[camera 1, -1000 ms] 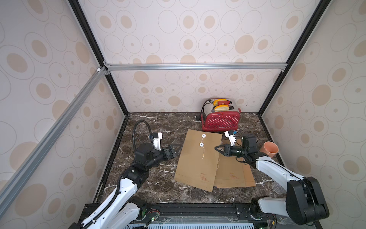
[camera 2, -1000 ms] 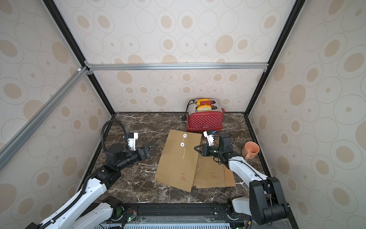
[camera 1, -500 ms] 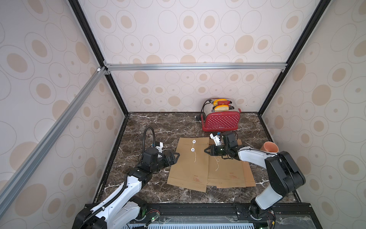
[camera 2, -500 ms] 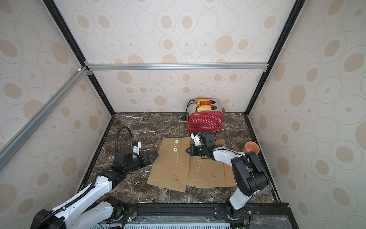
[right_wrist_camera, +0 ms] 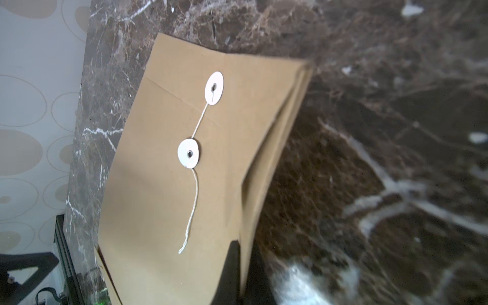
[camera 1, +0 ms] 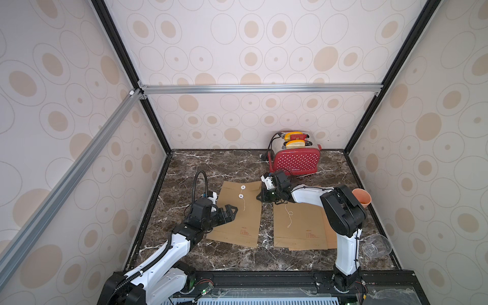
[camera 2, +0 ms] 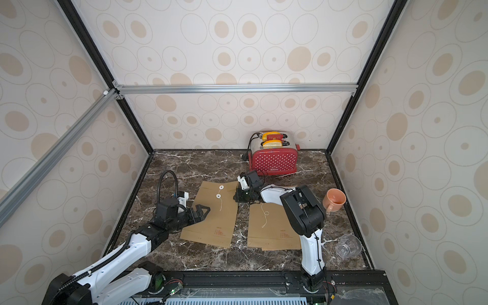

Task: Close the mouth of the file bag
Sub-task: Place the file bag at the center of the board.

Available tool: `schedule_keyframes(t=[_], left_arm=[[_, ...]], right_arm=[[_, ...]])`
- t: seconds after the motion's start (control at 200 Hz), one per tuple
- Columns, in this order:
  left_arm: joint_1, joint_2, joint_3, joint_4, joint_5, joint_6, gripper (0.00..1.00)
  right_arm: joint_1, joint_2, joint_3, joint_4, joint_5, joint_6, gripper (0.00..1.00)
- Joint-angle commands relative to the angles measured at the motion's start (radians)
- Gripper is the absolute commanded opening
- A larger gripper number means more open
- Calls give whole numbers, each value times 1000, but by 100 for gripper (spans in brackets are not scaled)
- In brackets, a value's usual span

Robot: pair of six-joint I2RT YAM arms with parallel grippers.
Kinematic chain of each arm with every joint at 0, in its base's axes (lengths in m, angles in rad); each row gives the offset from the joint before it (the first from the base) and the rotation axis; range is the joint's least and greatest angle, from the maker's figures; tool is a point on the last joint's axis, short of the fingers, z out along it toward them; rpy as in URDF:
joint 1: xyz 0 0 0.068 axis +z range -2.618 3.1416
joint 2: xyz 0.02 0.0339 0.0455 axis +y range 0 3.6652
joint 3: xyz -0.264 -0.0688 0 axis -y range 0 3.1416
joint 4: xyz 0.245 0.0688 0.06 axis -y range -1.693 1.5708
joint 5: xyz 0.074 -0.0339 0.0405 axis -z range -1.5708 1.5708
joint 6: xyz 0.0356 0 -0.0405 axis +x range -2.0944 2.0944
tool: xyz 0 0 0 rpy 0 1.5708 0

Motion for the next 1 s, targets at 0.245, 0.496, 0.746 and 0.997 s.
schedule_keyframes(t=[0.245,0.496,0.746,0.997], left_arm=[[11,-14,19,-60,-29,46,99],[14,-4,14,-45,-31,31,99],[14,-6,25,-52,-24,36,99],[14,-31,20,-58,0,56,99]], right_arm=[[78,158,227,-74,18,1,0],[101,239,260,21,-30,90,0],[119,270,310,-2,-27,91,12],[111,163,263,-62,18,43,45]])
